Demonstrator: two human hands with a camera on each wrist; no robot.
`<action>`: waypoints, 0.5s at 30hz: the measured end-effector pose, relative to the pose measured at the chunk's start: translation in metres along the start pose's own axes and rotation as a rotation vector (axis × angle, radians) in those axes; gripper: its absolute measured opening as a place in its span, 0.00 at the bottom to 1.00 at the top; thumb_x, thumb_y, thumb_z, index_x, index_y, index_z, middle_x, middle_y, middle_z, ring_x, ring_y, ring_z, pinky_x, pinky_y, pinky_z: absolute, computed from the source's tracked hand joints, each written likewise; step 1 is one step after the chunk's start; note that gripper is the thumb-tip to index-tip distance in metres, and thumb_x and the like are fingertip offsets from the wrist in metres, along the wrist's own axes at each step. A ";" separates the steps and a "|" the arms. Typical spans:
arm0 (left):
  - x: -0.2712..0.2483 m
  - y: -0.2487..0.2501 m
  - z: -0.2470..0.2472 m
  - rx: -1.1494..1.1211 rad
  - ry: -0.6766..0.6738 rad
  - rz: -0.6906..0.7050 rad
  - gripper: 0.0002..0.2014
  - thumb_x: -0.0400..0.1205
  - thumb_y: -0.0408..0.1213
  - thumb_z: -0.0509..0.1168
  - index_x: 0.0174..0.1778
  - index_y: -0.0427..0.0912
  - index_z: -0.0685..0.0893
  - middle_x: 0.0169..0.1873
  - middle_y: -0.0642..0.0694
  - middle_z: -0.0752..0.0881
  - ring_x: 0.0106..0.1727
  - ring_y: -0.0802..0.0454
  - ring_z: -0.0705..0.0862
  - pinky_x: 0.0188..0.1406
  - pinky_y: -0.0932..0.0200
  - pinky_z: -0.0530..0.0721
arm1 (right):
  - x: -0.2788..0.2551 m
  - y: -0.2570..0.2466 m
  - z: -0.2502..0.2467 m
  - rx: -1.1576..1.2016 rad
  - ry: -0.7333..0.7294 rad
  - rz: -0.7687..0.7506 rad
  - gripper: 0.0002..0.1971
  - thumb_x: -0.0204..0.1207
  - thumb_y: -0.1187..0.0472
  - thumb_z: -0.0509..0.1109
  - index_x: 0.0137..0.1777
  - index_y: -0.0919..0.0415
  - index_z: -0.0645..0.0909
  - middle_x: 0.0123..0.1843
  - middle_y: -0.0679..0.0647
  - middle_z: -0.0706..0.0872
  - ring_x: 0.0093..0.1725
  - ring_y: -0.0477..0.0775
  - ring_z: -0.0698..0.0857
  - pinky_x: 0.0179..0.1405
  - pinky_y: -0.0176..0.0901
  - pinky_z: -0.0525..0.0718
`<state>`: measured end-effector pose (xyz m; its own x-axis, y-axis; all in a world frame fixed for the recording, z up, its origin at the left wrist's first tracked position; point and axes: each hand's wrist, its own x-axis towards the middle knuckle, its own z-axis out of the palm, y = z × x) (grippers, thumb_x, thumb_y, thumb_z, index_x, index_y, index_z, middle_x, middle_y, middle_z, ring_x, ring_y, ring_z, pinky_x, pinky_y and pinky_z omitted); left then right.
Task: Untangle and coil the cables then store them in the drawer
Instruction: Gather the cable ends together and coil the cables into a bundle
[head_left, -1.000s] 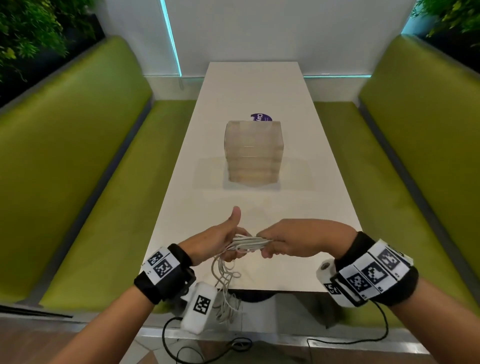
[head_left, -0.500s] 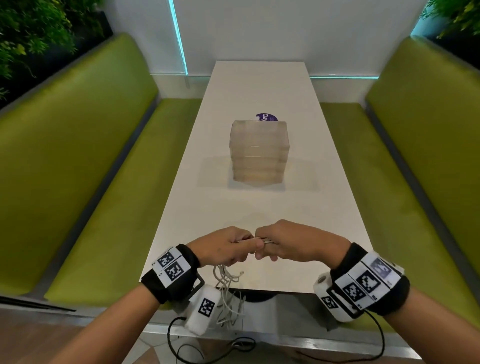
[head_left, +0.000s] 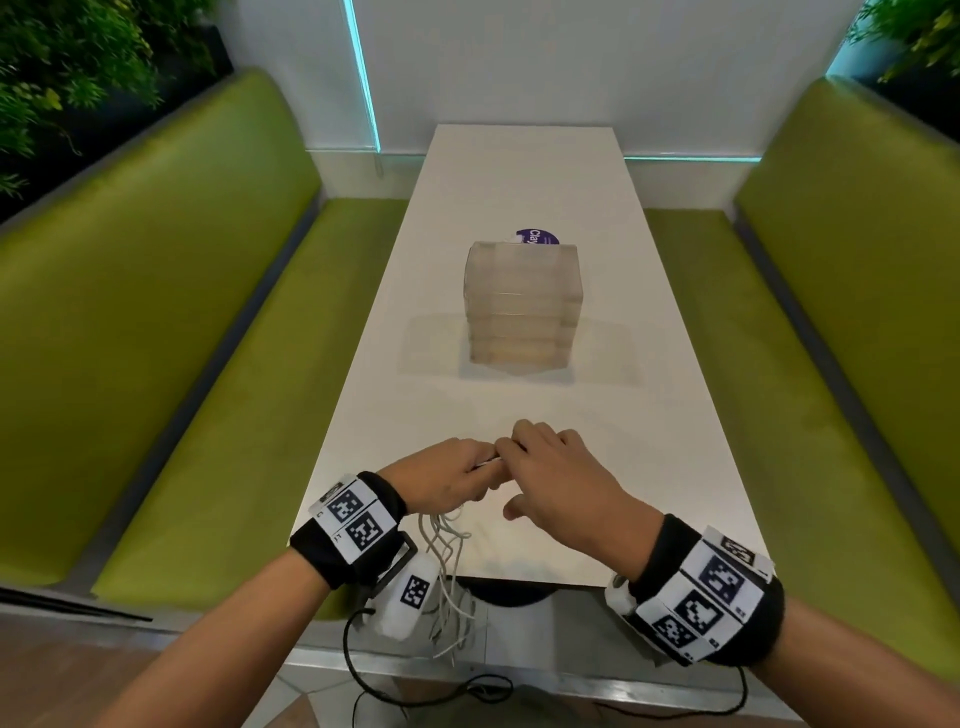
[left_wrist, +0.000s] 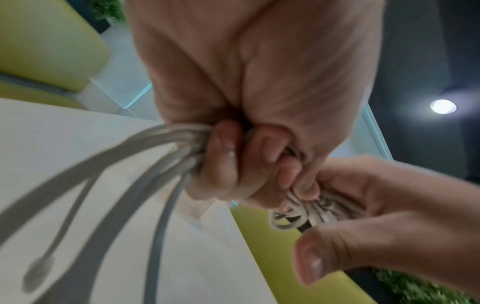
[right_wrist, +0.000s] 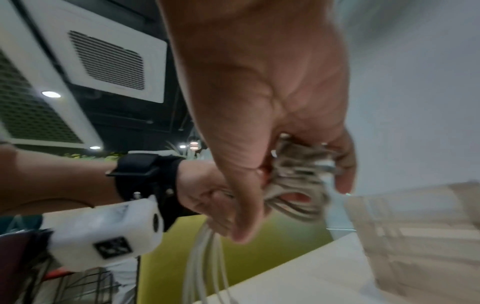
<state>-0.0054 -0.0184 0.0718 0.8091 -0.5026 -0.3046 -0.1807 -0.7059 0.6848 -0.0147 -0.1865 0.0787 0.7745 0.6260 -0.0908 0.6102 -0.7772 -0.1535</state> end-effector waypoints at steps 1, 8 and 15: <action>0.000 0.000 0.002 0.022 -0.001 -0.001 0.16 0.87 0.49 0.51 0.41 0.44 0.76 0.31 0.52 0.78 0.29 0.60 0.75 0.29 0.68 0.71 | 0.000 -0.002 0.002 -0.015 0.011 0.017 0.20 0.77 0.52 0.68 0.65 0.59 0.72 0.61 0.55 0.72 0.61 0.57 0.72 0.59 0.51 0.69; -0.005 -0.006 0.012 0.057 -0.031 0.053 0.21 0.85 0.53 0.49 0.42 0.42 0.80 0.30 0.54 0.78 0.31 0.60 0.76 0.32 0.65 0.71 | -0.008 -0.009 0.009 -0.046 0.087 0.058 0.06 0.69 0.55 0.76 0.43 0.56 0.84 0.47 0.54 0.78 0.48 0.59 0.78 0.46 0.50 0.72; -0.009 -0.007 0.017 -0.101 -0.068 0.086 0.15 0.87 0.48 0.55 0.37 0.49 0.79 0.28 0.54 0.77 0.25 0.65 0.74 0.29 0.72 0.70 | -0.002 0.013 -0.001 0.276 -0.272 -0.061 0.12 0.80 0.53 0.64 0.57 0.59 0.79 0.62 0.54 0.80 0.64 0.57 0.76 0.62 0.51 0.75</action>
<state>-0.0209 -0.0172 0.0584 0.7525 -0.5943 -0.2838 -0.1878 -0.6067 0.7724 -0.0088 -0.1978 0.0777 0.6432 0.6934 -0.3247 0.5576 -0.7149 -0.4220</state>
